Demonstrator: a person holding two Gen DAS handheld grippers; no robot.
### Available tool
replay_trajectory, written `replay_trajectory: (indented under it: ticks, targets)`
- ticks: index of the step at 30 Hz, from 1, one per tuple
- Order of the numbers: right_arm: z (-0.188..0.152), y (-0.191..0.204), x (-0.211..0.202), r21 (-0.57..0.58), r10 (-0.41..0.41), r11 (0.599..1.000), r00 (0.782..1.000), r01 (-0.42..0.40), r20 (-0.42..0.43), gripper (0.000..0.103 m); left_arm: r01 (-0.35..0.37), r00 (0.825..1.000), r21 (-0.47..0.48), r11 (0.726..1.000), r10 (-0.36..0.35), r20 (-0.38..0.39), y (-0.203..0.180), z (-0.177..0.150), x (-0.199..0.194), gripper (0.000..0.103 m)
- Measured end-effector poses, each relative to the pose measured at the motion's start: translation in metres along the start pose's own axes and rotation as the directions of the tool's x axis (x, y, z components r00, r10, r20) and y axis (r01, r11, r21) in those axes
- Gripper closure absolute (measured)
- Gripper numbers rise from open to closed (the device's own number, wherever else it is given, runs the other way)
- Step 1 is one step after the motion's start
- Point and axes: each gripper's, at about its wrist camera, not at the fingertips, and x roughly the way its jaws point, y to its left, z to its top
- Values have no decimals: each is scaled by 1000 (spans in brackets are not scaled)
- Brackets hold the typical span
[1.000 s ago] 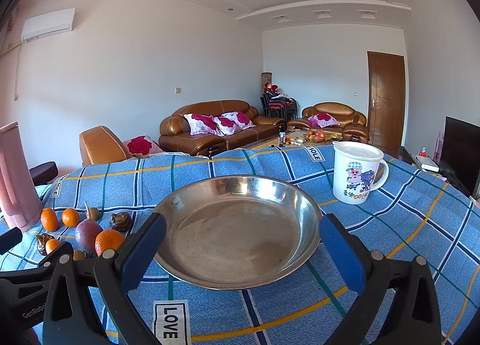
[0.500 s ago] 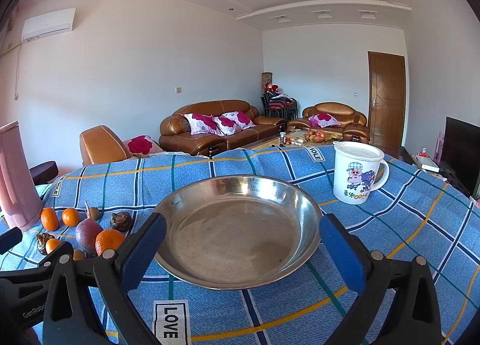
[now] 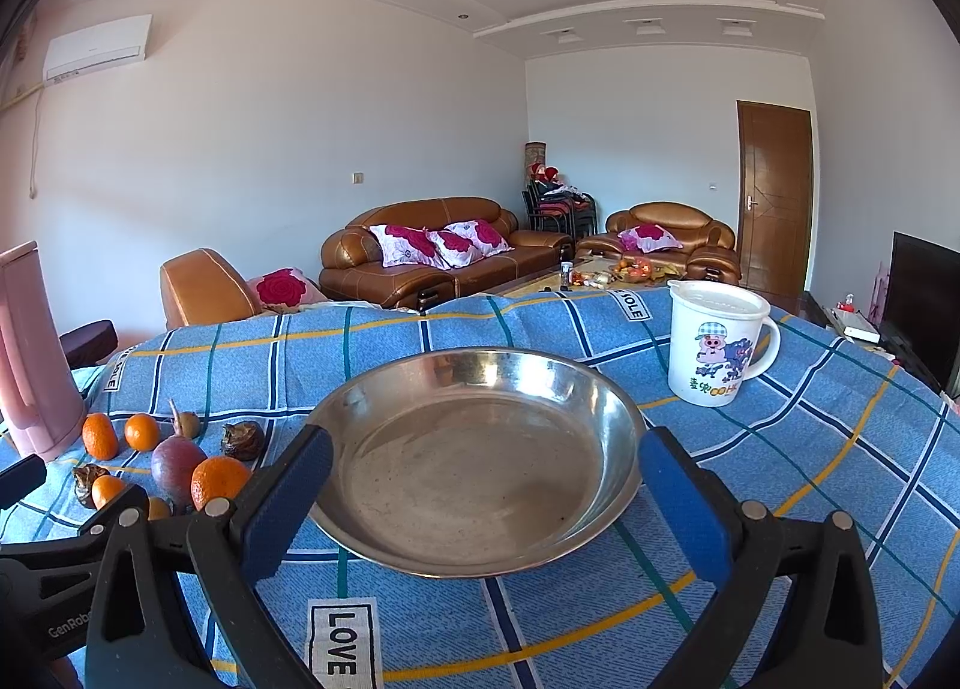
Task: Organize fruits
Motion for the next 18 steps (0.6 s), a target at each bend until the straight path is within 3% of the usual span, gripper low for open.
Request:
replay_trajectory:
  ticks: [18]
  targets:
    - [-2, 0, 1, 9, 12, 1000, 1000, -12, -13, 1, -4, 1000, 4, 1000, 4, -7, 0, -2, 1, 0]
